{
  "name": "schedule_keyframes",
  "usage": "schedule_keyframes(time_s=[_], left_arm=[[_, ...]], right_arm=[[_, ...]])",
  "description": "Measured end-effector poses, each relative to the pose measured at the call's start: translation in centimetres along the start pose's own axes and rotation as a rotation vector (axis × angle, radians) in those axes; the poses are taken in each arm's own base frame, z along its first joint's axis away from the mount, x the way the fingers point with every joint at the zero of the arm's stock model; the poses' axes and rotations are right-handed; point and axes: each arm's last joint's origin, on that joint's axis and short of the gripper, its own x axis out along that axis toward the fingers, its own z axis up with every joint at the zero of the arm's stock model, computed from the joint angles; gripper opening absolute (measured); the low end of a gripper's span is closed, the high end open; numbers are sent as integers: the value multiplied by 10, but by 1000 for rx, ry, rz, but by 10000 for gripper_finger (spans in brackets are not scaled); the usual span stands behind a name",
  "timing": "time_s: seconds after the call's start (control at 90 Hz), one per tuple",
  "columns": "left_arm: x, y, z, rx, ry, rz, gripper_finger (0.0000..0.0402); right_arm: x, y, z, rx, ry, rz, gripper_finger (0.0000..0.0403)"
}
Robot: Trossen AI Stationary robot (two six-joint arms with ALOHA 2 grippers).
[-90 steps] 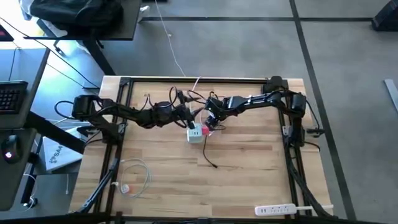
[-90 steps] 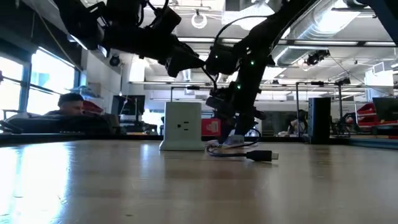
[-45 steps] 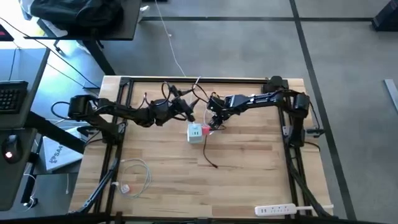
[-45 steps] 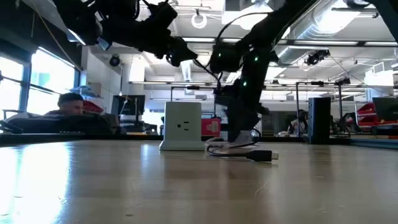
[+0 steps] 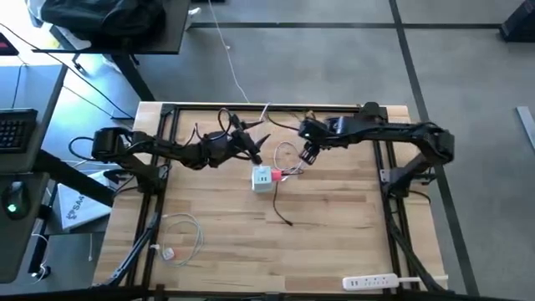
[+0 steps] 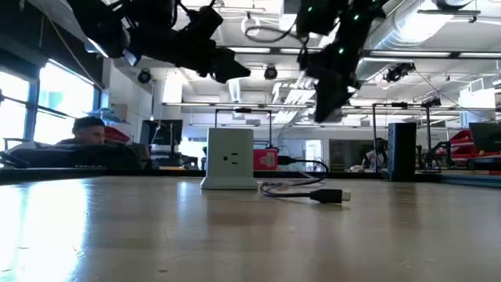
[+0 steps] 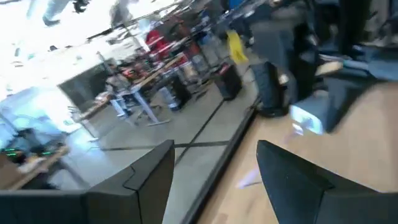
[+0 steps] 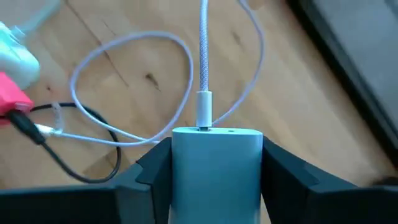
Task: Insert USB
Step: Insert the white charger adapter into the black outlet extension
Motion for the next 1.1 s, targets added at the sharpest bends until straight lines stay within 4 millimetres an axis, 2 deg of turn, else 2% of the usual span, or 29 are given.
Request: schedule_keyframes(time_s=[0.244, 0.356, 0.456, 0.578, 0.722, 0.867, 1.1], left_arm=[[7, 6, -10, -172, -26, -193, 206], [9, 6, -13, -220, -46, -300, 206], [11, 3, -15, -226, -86, -389, 206], [9, -6, -13, -105, -141, -461, 206], [5, -25, -8, 171, -274, -497, 206], [8, -44, 6, 386, -371, -504, 206], [31, -62, 30, 465, -315, -557, 201]], right_arm=[[-42, -12, -31, -6, -201, -21, 158], [-44, -11, -49, -9, -330, 38, 158], [-39, -4, -63, -22, -435, 210, 157], [-25, 6, -74, -19, -509, 446, 157], [-13, 14, -77, -16, -487, 629, 157], [-11, 16, -71, -10, -467, 675, 157], [-14, 7, -53, -13, -449, 696, 165]])
